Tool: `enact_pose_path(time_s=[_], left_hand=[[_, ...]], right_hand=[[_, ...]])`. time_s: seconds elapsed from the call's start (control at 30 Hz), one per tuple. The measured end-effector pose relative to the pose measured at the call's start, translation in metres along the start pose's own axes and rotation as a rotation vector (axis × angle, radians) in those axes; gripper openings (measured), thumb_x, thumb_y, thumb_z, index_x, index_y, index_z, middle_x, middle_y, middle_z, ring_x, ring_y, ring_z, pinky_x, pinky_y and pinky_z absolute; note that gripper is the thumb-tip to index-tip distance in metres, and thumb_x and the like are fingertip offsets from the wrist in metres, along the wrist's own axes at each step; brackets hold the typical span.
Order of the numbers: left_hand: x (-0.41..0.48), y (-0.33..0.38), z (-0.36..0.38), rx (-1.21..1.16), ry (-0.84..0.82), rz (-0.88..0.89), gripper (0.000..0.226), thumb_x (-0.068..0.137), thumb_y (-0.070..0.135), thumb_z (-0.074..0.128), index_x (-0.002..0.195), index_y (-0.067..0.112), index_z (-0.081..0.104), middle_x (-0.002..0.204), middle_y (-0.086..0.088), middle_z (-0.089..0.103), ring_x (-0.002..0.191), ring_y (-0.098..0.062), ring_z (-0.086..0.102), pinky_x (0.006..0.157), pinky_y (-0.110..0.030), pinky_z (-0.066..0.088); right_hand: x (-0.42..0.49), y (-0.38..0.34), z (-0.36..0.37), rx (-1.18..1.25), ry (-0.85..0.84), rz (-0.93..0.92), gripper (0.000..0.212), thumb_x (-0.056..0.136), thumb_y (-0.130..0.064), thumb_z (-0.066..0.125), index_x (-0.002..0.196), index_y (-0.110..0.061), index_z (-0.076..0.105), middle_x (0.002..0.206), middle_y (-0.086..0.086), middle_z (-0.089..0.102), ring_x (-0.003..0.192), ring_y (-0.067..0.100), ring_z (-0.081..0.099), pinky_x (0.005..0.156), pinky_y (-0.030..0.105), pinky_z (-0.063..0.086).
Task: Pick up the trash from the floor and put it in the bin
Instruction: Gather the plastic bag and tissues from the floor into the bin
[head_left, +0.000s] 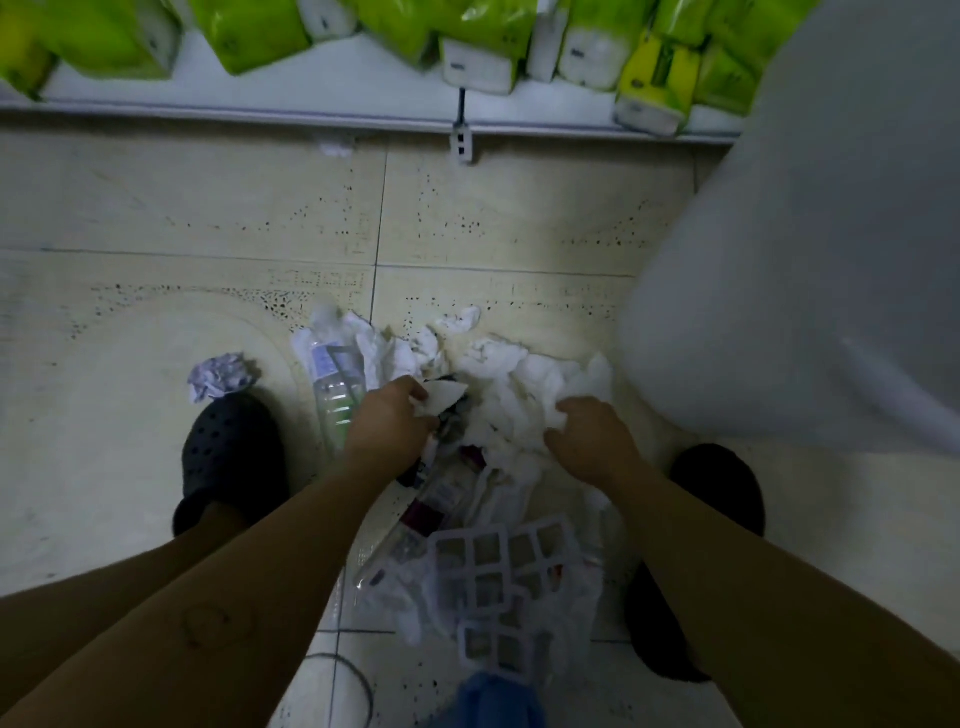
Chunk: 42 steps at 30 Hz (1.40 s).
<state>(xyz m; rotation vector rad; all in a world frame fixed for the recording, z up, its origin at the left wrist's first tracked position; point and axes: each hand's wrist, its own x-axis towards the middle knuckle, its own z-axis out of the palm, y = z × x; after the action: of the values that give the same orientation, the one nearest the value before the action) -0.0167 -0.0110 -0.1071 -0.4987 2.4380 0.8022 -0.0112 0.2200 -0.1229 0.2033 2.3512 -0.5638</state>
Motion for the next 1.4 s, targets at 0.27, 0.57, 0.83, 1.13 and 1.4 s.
enact_pose_path(time_s=[0.27, 0.57, 0.83, 1.13, 1.4], left_hand=[[-0.059, 0.06, -0.064, 0.047, 0.087, 0.162, 0.014, 0.088, 0.025, 0.062, 0.097, 0.016, 0.069, 0.088, -0.006, 0.07, 0.068, -0.017, 0.06, 0.055, -0.023, 0.04], [-0.143, 0.161, -0.139, -0.09, 0.224, 0.427, 0.009, 0.086, 0.026, 0.063, 0.079, 0.021, 0.066, 0.068, -0.002, 0.071, 0.065, -0.016, 0.067, 0.059, -0.023, 0.049], [-0.182, 0.282, -0.12, -0.142, 0.318, 0.695, 0.005, 0.081, 0.026, 0.065, 0.079, 0.023, 0.067, 0.062, 0.004, 0.062, 0.067, -0.018, 0.061, 0.056, -0.024, 0.036], [-0.154, 0.332, -0.047, 0.353, 0.165, 0.724, 0.063, 0.083, 0.047, 0.061, 0.141, 0.029, 0.042, 0.141, -0.002, 0.052, 0.129, -0.024, 0.049, 0.101, -0.038, 0.044], [-0.153, 0.236, -0.075, 0.411, 0.302, 0.595, 0.058, 0.083, 0.048, 0.06, 0.136, 0.027, 0.048, 0.137, -0.003, 0.056, 0.126, -0.026, 0.05, 0.099, -0.04, 0.044]], right_hand=[[-0.072, -0.028, -0.07, 0.077, 0.148, -0.151, 0.024, 0.084, -0.021, 0.063, 0.106, -0.013, 0.065, 0.113, 0.007, 0.063, 0.099, 0.02, 0.058, 0.08, 0.023, 0.041], [-0.184, -0.062, -0.211, 0.224, 0.352, -0.331, 0.01, 0.074, -0.02, 0.076, 0.077, -0.022, 0.067, 0.063, -0.003, 0.059, 0.045, 0.01, 0.06, 0.05, 0.014, 0.049], [-0.23, 0.005, -0.295, 0.486, 0.77, -0.249, 0.013, 0.078, -0.023, 0.071, 0.089, -0.017, 0.071, 0.079, 0.003, 0.064, 0.078, 0.026, 0.064, 0.08, 0.037, 0.052], [-0.195, 0.08, -0.294, 0.207, 0.351, -0.023, 0.072, 0.081, -0.032, 0.07, 0.144, -0.018, 0.038, 0.152, 0.005, 0.038, 0.136, 0.022, 0.04, 0.109, 0.029, 0.031], [-0.205, 0.017, -0.274, 0.133, 0.445, -0.252, 0.053, 0.08, -0.033, 0.07, 0.13, -0.023, 0.055, 0.128, 0.006, 0.061, 0.118, 0.019, 0.055, 0.089, 0.02, 0.036]])
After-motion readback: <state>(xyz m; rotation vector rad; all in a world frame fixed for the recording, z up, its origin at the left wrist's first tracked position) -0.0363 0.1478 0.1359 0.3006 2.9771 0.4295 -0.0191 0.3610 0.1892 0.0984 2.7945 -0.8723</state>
